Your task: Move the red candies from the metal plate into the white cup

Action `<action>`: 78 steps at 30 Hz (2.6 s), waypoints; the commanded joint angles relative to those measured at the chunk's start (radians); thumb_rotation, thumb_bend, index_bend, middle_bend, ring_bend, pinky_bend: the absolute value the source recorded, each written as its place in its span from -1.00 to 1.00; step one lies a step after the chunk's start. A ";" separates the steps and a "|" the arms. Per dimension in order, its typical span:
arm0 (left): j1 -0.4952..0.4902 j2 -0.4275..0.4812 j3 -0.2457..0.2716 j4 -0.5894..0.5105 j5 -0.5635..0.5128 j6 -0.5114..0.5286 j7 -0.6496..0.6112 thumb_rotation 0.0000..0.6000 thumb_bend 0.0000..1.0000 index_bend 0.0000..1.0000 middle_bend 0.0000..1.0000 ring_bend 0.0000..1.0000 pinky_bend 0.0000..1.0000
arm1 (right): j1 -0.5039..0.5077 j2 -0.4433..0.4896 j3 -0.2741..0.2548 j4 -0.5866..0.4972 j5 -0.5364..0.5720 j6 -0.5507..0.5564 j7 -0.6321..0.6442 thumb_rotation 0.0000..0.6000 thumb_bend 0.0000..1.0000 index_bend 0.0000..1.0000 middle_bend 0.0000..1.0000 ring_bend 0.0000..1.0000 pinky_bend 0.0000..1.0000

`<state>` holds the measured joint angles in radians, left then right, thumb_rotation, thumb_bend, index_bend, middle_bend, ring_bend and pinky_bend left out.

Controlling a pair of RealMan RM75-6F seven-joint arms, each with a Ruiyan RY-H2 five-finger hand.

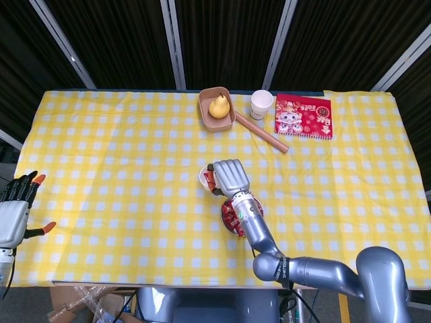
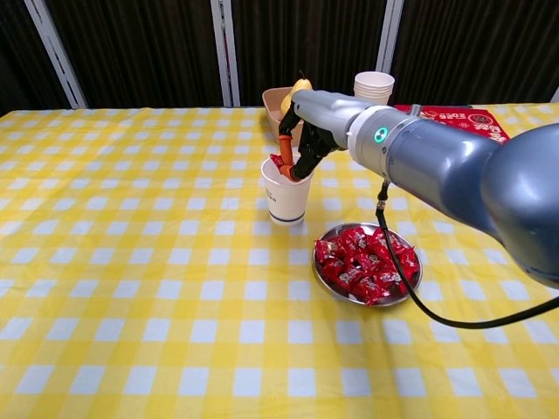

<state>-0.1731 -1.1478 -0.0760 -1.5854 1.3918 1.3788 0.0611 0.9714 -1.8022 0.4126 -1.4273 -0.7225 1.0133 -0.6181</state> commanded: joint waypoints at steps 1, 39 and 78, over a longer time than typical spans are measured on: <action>0.000 0.001 -0.001 -0.003 -0.005 -0.004 -0.004 1.00 -1.00 -0.94 -1.00 -1.00 -1.00 | 0.007 -0.004 -0.003 0.007 -0.002 0.004 0.003 1.00 0.09 0.03 0.89 0.93 1.00; 0.005 0.010 0.000 -0.024 -0.013 -0.005 -0.007 1.00 -1.00 -0.93 -1.00 -1.00 -1.00 | -0.188 0.137 -0.287 -0.245 -0.013 0.159 -0.101 1.00 -0.11 -0.08 0.89 0.93 1.00; 0.001 0.015 -0.002 -0.031 -0.027 -0.021 -0.010 1.00 -1.00 -0.91 -1.00 -1.00 -1.00 | -0.137 0.203 -0.106 -0.298 -0.056 0.119 -0.037 1.00 0.04 0.35 0.89 0.93 1.00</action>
<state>-0.1718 -1.1330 -0.0784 -1.6166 1.3649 1.3581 0.0512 0.8224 -1.6079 0.2924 -1.7148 -0.7865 1.1322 -0.6463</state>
